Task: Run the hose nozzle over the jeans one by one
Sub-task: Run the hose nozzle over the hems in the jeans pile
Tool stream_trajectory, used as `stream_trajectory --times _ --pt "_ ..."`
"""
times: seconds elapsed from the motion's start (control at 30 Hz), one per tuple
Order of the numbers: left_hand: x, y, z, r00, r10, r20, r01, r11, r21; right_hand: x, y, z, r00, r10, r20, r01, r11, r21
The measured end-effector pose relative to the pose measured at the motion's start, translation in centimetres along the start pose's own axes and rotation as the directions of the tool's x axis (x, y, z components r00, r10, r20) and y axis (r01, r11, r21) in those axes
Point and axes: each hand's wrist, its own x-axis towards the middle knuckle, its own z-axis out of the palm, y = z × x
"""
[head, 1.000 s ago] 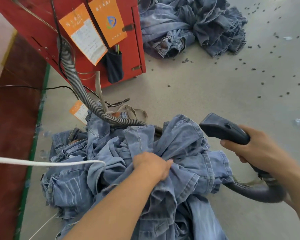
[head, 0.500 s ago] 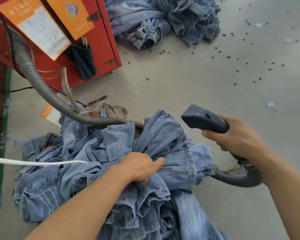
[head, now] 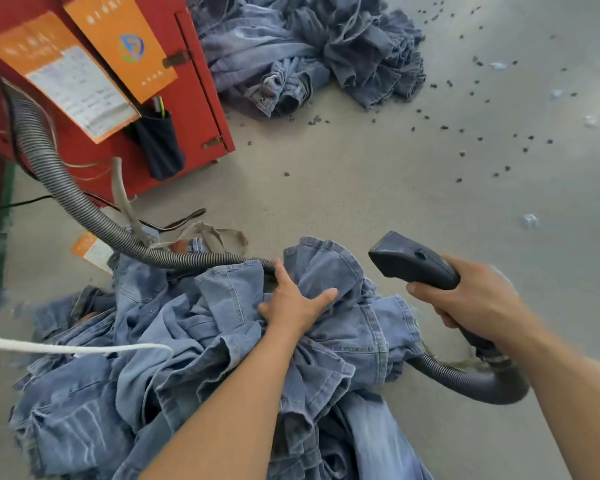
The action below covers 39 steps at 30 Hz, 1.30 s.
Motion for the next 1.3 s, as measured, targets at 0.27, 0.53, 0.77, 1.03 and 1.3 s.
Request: stream_trajectory --times 0.27,0.53,0.77,1.03,1.3 --pt "-1.2 -2.4 -1.2 0.961 0.184 -0.208 -0.259 0.861 -0.437 -0.6 -1.9 -0.2 0.987 -0.108 0.116 0.116 0.991 -0.062" --pt "-4.1 -2.4 -0.6 0.899 0.433 -0.061 -0.396 0.748 -0.533 1.5 -4.4 4.2 0.987 -0.066 0.149 0.093 0.979 -0.179" --pt "-6.0 -3.5 -1.4 0.923 0.364 -0.128 -0.362 0.703 -0.611 0.6 -4.8 1.6 0.988 -0.117 0.105 0.116 0.993 0.021" --pt "-8.0 -4.2 -2.6 0.937 0.347 -0.045 -0.308 0.758 -0.575 -0.2 -5.9 4.9 0.949 -0.142 0.283 0.209 0.952 -0.224" --pt "-8.4 -6.0 -6.2 0.993 0.118 0.02 -0.039 0.476 -0.879 0.0 -3.9 1.0 0.97 -0.239 -0.032 0.24 0.97 0.025"
